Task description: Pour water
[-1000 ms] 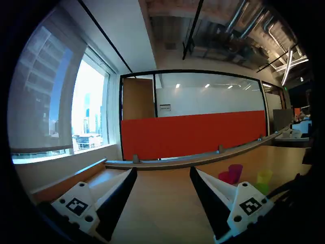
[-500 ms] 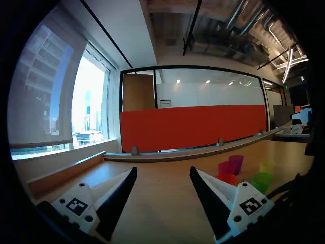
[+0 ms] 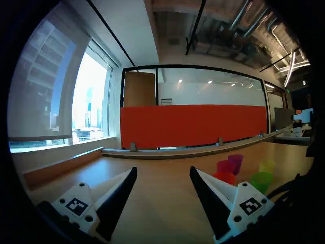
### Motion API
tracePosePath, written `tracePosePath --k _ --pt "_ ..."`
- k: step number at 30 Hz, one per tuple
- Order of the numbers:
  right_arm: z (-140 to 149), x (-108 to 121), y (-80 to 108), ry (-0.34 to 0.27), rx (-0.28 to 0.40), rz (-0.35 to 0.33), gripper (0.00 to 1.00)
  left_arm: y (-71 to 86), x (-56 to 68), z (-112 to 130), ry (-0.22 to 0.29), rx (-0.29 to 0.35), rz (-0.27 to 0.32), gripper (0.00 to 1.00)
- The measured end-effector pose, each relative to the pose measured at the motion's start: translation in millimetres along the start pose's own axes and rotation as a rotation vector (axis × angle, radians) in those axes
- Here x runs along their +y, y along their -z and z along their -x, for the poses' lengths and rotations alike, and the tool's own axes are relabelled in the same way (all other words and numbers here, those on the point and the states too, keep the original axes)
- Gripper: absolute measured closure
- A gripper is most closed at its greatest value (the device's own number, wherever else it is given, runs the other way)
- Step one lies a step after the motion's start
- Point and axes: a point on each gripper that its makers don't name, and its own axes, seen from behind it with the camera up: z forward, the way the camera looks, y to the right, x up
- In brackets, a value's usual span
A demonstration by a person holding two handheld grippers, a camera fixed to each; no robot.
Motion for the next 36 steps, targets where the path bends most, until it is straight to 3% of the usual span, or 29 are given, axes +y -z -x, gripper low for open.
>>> tracePosePath --k 15,36 --pt "0 -1 1.8 0.007 -0.007 0.001 0.0 -8.5 12.9 7 0.02 -0.001 0.001 0.04" --pt "1 1 4.9 0.005 -0.007 0.004 0.0 -14.4 10.1 23 0.025 -0.036 0.002 0.04"
